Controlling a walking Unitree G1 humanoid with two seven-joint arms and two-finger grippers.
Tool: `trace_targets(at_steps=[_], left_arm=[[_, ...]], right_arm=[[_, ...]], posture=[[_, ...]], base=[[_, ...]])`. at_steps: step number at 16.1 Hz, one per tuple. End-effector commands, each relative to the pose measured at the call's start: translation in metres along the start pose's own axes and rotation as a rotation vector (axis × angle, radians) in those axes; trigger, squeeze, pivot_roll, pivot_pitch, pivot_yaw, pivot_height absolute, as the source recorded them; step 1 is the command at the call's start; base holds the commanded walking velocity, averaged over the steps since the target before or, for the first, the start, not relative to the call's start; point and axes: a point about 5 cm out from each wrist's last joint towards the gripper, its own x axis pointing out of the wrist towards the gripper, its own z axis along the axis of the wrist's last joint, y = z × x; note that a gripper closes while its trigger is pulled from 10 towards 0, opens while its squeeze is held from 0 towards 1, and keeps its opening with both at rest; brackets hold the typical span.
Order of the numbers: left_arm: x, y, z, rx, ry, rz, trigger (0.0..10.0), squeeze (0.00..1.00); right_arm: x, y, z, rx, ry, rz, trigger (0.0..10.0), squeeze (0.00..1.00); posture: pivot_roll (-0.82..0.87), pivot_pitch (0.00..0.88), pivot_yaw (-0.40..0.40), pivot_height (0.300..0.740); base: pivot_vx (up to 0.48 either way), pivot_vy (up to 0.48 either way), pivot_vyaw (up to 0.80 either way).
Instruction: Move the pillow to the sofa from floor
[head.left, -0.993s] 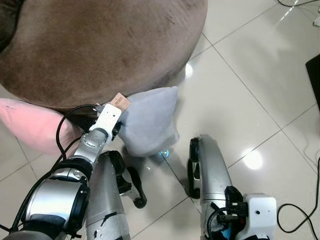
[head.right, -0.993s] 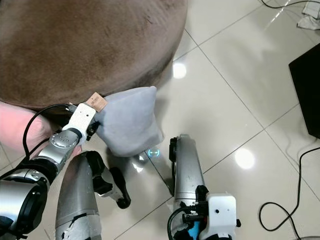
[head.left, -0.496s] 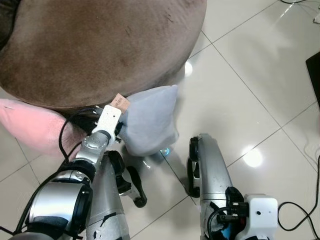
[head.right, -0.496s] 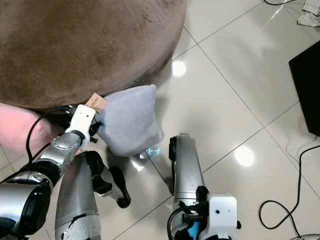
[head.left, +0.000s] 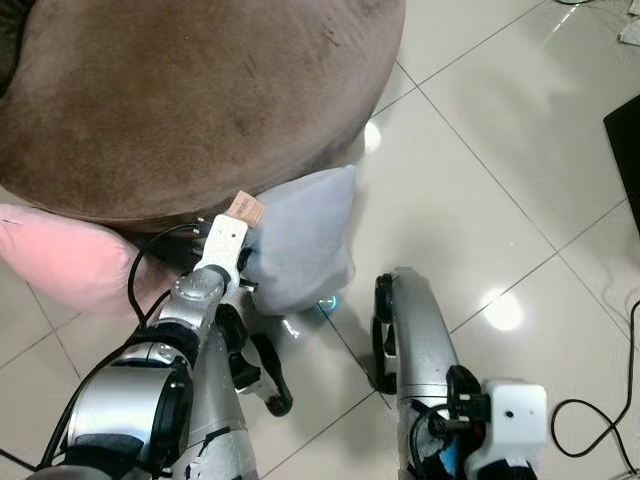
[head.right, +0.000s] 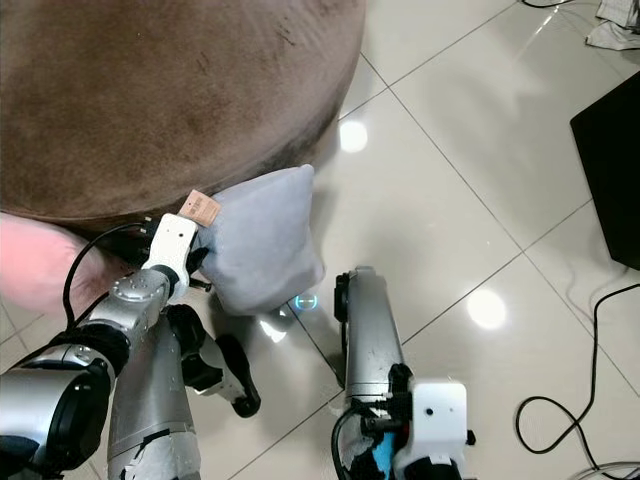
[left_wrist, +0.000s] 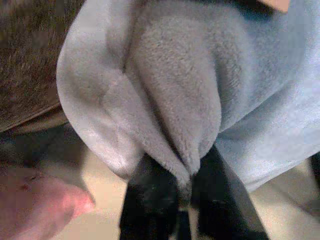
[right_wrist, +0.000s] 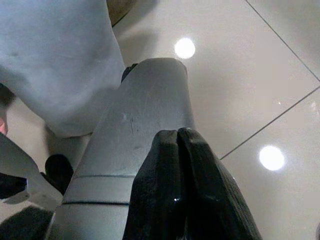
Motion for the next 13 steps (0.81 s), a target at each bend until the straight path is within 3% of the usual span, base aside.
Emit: trace_targets(at_steps=[1, 2, 4, 5, 8, 12, 13], left_arm=[[0.001, -0.01, -0.002, -0.049, -0.003, -0.057, 0.0, 0.0], [0.002, -0.011, 0.003, -0.045, -0.023, -0.071, 0.0, 0.0], [0.004, -0.008, 0.033, -0.056, -0.132, -0.089, 0.0, 0.0], [0.004, -0.008, 0.037, -0.061, -0.145, -0.09, 0.0, 0.0], [0.005, -0.006, 0.075, -0.073, -0.262, -0.128, 0.0, 0.0], [-0.001, -0.009, 0.128, -0.063, -0.44, -0.197, 0.0, 0.0], [-0.002, -0.009, 0.132, -0.058, -0.453, -0.201, 0.0, 0.0]], right_arm=[[0.004, 0.0, -0.038, 0.005, 0.192, -0.004, 10.0, 0.0], [0.007, 0.001, -0.038, 0.005, 0.188, 0.0, 10.0, 0.0], [0.026, 0.002, -0.036, -0.002, 0.159, 0.023, 10.0, 0.0], [0.03, 0.003, -0.036, -0.004, 0.154, 0.027, 10.0, 0.0], [0.059, 0.003, -0.03, -0.015, 0.112, 0.044, 10.0, 0.0], [0.093, 0.007, -0.02, -0.025, 0.057, 0.072, 10.0, 0.0], [0.097, 0.008, -0.019, -0.026, 0.052, 0.075, 10.0, 0.0]], posture=[[-0.42, 0.542, 0.087, 0.569], [-0.42, 0.542, 0.087, 0.569], [-0.35, 0.485, 0.101, 0.569], [-0.35, 0.479, 0.102, 0.569], [-0.28, 0.393, 0.113, 0.569], [-0.23, 0.335, 0.119, 0.569], [-0.21, 0.323, 0.119, 0.569]], base=[[0.0, 0.0, 0.0], [0.0, 0.0, 0.0], [0.0, 0.0, 0.0], [0.0, 0.0, 0.0], [0.0, 0.0, 0.0], [0.0, 0.0, 0.0], [0.0, 0.0, 0.0]])
